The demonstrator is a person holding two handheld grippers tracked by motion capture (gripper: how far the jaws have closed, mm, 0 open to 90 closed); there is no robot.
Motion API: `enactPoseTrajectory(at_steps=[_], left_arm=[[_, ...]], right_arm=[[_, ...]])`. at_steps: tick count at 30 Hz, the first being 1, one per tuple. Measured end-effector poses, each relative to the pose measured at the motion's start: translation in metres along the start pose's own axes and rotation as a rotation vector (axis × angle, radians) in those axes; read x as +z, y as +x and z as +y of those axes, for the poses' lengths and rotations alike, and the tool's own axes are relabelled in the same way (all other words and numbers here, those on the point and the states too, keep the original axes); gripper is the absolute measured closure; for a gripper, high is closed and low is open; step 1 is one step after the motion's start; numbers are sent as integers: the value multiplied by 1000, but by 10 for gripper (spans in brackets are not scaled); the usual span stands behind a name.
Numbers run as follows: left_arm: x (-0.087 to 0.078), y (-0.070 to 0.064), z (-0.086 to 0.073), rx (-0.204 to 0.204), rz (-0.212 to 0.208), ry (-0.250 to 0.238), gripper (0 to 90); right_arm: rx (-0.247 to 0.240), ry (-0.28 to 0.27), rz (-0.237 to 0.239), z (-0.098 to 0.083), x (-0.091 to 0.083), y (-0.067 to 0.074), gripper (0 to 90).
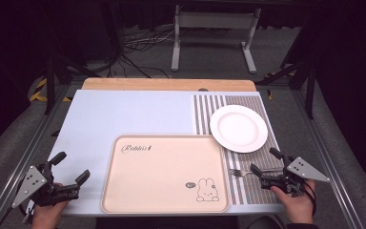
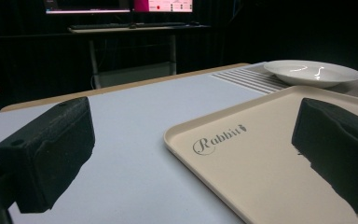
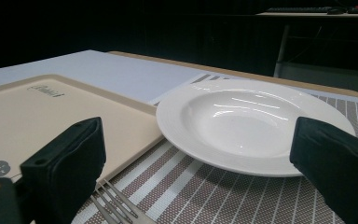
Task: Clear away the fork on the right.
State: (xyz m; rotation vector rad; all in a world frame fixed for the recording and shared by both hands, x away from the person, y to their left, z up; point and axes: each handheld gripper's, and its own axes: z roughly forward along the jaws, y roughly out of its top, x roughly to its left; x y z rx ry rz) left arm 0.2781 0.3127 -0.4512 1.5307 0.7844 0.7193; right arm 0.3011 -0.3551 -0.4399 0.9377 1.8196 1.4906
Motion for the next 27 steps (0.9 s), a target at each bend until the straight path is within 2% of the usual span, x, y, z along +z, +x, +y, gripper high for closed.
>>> enactPoseTrajectory(at_steps=[16,22,25,27], left_arm=[[-2,0,1,4,6,-5,0],[-2,0,1,6,7,-3,0],[-1,-1,0,3,11,1,0],[-1,-1,0,3,11,3,0]], right_arm=[[16,9,8,-1,0,-1,23],[3,13,7,0,-1,-2,23],[10,17,20,4,3,-3,20],[-13,28,29,13,8,-4,21]])
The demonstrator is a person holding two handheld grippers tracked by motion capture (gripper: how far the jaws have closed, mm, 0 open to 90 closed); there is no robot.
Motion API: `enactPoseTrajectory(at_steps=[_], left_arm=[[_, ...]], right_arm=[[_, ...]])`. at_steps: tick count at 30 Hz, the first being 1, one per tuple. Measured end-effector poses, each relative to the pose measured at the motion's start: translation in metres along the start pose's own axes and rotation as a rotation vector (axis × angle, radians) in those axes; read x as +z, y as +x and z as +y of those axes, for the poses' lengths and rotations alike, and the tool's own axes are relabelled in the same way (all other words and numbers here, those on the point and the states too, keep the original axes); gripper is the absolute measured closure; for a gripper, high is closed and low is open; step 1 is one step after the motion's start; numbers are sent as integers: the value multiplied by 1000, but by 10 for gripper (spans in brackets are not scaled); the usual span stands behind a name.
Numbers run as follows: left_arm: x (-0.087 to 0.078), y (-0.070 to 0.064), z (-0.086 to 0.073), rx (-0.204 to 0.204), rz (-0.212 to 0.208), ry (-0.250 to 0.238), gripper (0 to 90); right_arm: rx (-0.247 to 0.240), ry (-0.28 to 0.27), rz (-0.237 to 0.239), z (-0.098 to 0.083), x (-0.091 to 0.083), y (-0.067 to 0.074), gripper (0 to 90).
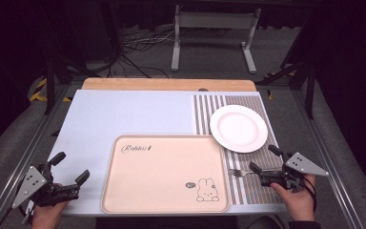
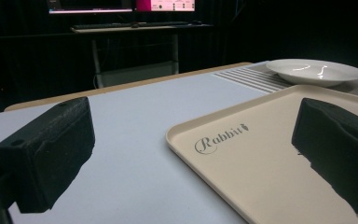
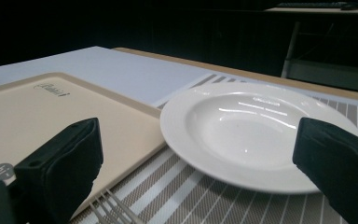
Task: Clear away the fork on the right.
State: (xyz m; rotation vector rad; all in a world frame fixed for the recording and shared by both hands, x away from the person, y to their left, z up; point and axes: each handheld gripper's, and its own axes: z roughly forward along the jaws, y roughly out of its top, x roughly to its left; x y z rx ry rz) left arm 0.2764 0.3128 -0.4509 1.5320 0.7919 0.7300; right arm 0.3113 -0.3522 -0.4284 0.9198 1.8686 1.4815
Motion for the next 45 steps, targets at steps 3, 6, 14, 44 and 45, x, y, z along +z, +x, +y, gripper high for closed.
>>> enactPoseTrajectory(at_steps=[3,6,14,44,45], left_arm=[[-1,0,1,3,0,-1,0],[0,1,0,0,1,-2,0],[-1,0,0,0,-2,-1,0],[0,0,0,5,0,1,0],[0,0,0,5,0,1,0]], right_arm=[[-12,-12,18,16,5,0,20],[-35,0,36,25,10,0,21],[-60,72,60,37,18,-8,17],[-440,691,205,80,44,-3,59],[-442,705,203,80,45,-3,59]])
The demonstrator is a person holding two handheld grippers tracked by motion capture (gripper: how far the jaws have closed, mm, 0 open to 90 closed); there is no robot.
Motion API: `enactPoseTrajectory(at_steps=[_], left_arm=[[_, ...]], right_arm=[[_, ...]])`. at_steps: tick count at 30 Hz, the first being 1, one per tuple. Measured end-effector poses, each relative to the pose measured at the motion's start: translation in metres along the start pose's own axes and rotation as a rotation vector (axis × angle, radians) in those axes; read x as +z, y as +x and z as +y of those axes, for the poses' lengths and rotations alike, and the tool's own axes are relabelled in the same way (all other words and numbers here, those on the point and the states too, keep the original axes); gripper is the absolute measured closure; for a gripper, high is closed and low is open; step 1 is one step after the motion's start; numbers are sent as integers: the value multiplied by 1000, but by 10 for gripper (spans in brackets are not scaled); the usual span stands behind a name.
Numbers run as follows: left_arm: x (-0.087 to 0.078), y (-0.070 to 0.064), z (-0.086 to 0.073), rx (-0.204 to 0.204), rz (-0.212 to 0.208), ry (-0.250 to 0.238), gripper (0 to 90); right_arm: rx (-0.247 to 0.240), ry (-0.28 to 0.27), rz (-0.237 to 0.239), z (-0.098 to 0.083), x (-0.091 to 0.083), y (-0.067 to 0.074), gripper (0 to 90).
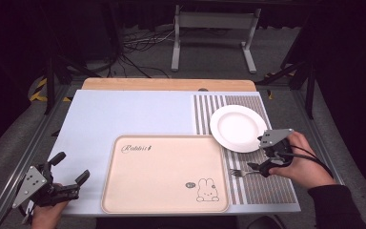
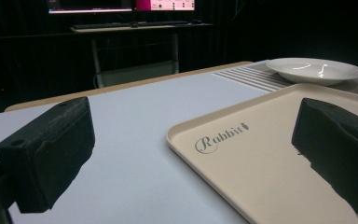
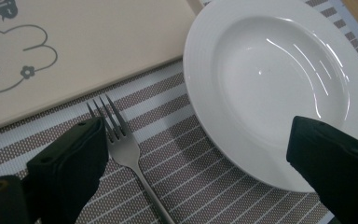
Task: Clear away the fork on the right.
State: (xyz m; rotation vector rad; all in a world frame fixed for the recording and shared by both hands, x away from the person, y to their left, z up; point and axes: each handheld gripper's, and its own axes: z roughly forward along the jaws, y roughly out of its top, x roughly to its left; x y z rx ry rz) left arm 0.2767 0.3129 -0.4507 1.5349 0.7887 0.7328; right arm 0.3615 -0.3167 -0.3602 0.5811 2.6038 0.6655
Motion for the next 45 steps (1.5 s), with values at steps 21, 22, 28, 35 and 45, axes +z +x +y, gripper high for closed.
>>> enactPoseTrajectory(at_steps=[21,22,28,35,45], left_arm=[[0,0,0,1,0,0,0],[0,0,0,1,-1,2,0],[0,0,0,3,-1,1,0],[0,0,0,4,-1,1,0],[0,-1,0,5,0,0,0]], right_arm=[[-38,218,76,-1,11,-4,59],[-42,232,80,-1,12,-5,59],[-56,278,91,-3,17,-7,61],[-50,262,101,-6,21,-8,77],[-158,304,221,-13,31,-4,386]])
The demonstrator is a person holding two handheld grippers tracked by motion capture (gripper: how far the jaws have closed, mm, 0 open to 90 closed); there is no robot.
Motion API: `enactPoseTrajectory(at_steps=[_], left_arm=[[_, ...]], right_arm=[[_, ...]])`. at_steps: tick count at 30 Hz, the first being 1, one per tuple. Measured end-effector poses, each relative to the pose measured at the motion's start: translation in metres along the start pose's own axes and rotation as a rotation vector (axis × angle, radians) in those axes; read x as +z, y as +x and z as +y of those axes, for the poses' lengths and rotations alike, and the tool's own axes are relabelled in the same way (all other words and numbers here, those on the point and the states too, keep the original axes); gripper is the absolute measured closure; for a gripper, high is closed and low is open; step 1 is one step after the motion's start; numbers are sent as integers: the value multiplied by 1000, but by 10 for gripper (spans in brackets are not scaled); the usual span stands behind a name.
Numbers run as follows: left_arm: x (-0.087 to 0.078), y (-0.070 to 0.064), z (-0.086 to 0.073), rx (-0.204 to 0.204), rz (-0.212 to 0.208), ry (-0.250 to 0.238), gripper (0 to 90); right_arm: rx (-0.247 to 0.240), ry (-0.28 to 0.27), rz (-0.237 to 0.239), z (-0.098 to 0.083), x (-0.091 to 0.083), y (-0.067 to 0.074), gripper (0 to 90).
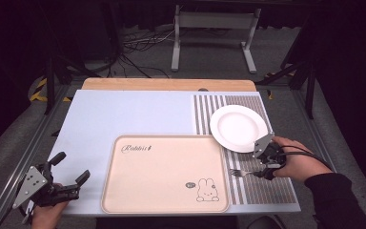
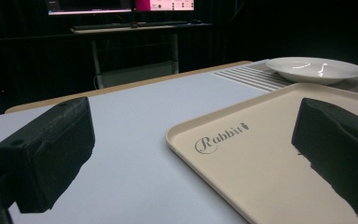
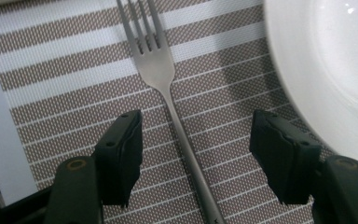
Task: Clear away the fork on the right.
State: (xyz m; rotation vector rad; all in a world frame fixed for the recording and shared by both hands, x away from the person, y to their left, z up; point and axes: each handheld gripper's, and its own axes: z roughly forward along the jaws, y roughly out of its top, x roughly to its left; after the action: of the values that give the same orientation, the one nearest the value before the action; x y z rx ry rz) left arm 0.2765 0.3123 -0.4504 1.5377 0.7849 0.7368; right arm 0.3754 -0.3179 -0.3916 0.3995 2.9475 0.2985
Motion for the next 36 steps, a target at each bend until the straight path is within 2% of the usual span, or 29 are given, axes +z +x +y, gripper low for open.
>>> enactPoseTrajectory(at_steps=[9,10,12,13,17,19,24,30,36], left_arm=[[0,0,0,-1,0,2,0],[0,0,0,-1,0,1,0],[0,0,0,-1,1,1,0],[0,0,0,-1,1,2,0],[0,0,0,0,1,2,0],[0,0,0,1,0,2,1],[0,0,0,-1,0,1,1],[0,-1,0,5,-2,-1,1],[0,0,0,1,-4,-1,2]], right_arm=[[-39,84,15,4,10,0,503],[-55,94,25,4,13,1,557],[-60,103,31,5,14,1,581],[-80,130,35,6,16,1,650],[-105,145,38,7,18,1,719],[-133,152,40,7,20,0,759],[-172,185,44,7,23,0,821],[-247,203,44,9,24,4,844],[-257,234,48,14,26,4,847]])
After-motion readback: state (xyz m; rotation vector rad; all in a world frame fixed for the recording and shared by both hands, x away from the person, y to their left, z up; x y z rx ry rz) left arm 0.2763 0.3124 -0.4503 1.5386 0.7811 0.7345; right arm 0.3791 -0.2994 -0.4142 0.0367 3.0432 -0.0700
